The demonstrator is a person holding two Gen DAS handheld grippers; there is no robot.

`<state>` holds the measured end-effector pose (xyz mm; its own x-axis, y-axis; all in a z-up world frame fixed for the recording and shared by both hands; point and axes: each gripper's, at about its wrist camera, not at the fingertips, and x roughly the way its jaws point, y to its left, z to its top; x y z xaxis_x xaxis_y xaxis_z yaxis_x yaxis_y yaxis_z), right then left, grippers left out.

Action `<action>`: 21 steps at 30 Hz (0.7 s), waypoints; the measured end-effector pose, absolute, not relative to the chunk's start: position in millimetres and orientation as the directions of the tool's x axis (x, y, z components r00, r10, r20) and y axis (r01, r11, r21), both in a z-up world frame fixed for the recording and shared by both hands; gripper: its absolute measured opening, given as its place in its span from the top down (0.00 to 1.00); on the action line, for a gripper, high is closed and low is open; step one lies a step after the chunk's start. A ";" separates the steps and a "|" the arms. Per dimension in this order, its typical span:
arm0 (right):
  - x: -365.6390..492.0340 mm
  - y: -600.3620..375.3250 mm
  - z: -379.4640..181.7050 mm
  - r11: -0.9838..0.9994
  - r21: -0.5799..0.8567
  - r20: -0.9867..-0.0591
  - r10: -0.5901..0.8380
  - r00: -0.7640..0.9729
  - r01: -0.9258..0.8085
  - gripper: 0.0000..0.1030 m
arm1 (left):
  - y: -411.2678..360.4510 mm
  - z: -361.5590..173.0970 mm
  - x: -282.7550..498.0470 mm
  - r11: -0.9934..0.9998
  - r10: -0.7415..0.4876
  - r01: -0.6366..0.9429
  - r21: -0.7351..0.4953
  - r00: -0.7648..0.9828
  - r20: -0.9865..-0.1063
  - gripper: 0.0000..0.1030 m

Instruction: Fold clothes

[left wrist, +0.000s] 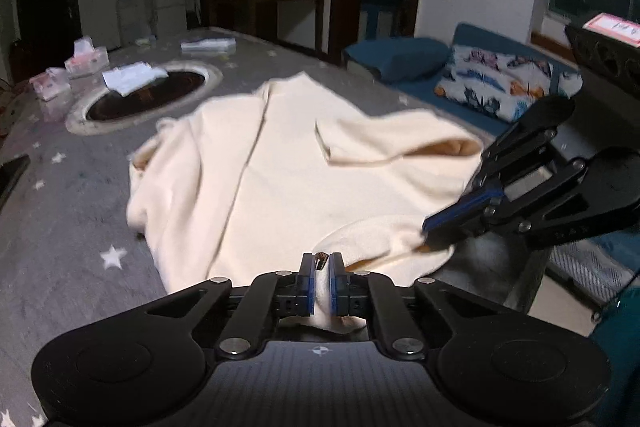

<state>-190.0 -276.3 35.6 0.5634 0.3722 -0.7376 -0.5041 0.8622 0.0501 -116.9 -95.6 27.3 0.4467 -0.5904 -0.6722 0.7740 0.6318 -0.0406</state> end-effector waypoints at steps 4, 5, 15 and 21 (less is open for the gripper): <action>-193.0 -270.8 39.2 0.855 0.001 -0.727 0.356 0.587 -0.518 0.90 | -97.7 31.5 -120.2 0.615 -0.600 0.788 -0.017 0.453 -0.659 0.88; -193.4 -268.9 41.5 0.854 -0.011 -0.720 0.354 0.596 -0.520 0.88 | -98.2 34.0 -121.7 0.609 -0.605 0.793 -0.007 0.459 -0.651 0.88; -182.5 -256.6 26.2 0.848 -0.057 -0.749 0.313 0.584 -0.527 0.95 | -121.1 25.6 -123.6 0.532 -0.626 0.846 0.050 0.432 -0.649 0.84; -184.8 -274.7 43.5 0.879 0.020 -0.700 0.352 0.622 -0.476 0.97 | -119.7 24.2 -118.1 0.534 -0.636 0.845 0.031 0.426 -0.644 0.86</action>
